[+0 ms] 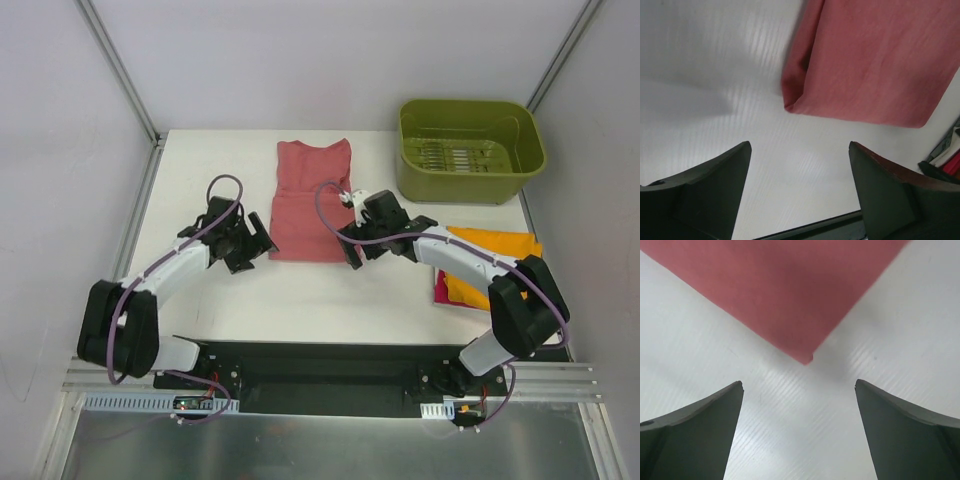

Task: Fold and stack the t-shirts
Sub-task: Fold the folded rectangular tshirt in 1/3 of the way, then grab one side of the 2/3 rectangular tshirt with both arms, then fold the long partially folded tshirt into a neat square, then smooth out wrinkles on the folded tshirt

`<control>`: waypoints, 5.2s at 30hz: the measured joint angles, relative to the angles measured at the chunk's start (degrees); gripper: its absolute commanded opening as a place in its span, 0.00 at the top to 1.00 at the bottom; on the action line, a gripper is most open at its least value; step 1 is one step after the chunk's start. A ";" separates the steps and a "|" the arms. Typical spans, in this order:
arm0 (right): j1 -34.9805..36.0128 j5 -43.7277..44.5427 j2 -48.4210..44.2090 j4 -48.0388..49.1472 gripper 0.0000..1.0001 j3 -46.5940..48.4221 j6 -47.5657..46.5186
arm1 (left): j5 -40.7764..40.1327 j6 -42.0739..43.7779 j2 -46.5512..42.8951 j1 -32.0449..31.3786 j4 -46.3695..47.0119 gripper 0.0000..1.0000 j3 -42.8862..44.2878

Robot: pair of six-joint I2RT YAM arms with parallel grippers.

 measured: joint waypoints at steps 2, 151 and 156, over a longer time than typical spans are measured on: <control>-1.18 -0.31 -0.09 -0.15 0.06 -3.06 3.61 | 0.79 -0.09 4.33 0.00 1.38 0.33 2.36; -1.90 -9.14 -17.90 2.29 0.00 -13.64 24.28 | 5.20 -4.76 -12.79 -19.87 5.25 0.01 -11.45; -1.90 -11.13 -17.88 2.69 0.00 -13.64 24.26 | -0.31 -3.87 -14.19 -18.67 1.14 0.01 -7.72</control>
